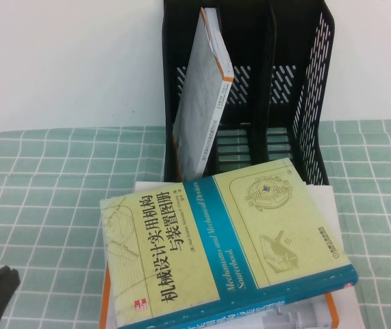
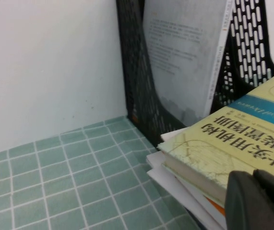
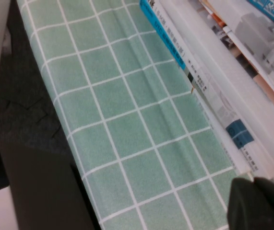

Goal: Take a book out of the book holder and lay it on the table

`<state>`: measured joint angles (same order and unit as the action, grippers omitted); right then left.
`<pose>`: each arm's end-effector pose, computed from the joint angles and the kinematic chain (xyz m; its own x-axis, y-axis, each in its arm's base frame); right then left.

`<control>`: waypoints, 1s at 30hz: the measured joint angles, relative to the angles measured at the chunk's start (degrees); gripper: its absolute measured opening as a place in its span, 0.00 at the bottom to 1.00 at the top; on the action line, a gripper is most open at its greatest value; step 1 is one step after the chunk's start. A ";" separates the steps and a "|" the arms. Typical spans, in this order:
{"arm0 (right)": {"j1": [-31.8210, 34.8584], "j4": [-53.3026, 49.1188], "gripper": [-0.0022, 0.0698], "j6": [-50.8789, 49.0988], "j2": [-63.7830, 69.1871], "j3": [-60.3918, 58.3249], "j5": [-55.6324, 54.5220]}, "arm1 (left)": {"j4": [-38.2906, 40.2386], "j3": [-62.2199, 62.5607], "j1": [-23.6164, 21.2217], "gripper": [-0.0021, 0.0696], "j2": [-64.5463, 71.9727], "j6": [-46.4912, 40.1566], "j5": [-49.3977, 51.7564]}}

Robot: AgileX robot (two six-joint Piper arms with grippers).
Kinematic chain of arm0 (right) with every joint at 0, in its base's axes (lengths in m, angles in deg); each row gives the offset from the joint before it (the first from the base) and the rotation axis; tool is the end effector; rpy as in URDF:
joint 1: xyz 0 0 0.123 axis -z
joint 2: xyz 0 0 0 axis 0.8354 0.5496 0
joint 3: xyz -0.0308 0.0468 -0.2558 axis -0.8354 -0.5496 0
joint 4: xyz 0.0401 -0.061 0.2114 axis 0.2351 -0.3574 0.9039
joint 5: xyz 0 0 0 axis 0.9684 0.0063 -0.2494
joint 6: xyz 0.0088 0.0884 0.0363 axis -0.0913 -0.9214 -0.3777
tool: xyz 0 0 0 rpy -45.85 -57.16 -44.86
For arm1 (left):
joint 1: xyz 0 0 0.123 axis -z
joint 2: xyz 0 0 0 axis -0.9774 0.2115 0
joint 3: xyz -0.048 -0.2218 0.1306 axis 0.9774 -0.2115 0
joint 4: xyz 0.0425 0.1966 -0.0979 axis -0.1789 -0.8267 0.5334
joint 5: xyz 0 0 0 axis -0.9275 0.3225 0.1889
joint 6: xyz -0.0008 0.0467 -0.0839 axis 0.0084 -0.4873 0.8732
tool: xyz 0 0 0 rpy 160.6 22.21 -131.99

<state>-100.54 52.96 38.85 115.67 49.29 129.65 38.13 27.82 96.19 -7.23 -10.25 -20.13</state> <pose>0.0493 0.0737 0.2392 -0.2390 -0.6163 -0.7504 -0.8899 0.4483 -0.0848 0.0685 -0.0301 0.2493 -0.0883 0.0600 -0.9943 0.3857 0.9224 0.0214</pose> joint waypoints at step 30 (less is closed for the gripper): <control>0.00 0.53 0.03 0.00 0.00 0.00 0.09 | -8.34 -13.30 -20.18 0.03 -14.86 1.71 10.89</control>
<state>-100.54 53.49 38.85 115.67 49.29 129.74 29.79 14.52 76.01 -22.09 -8.54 -9.25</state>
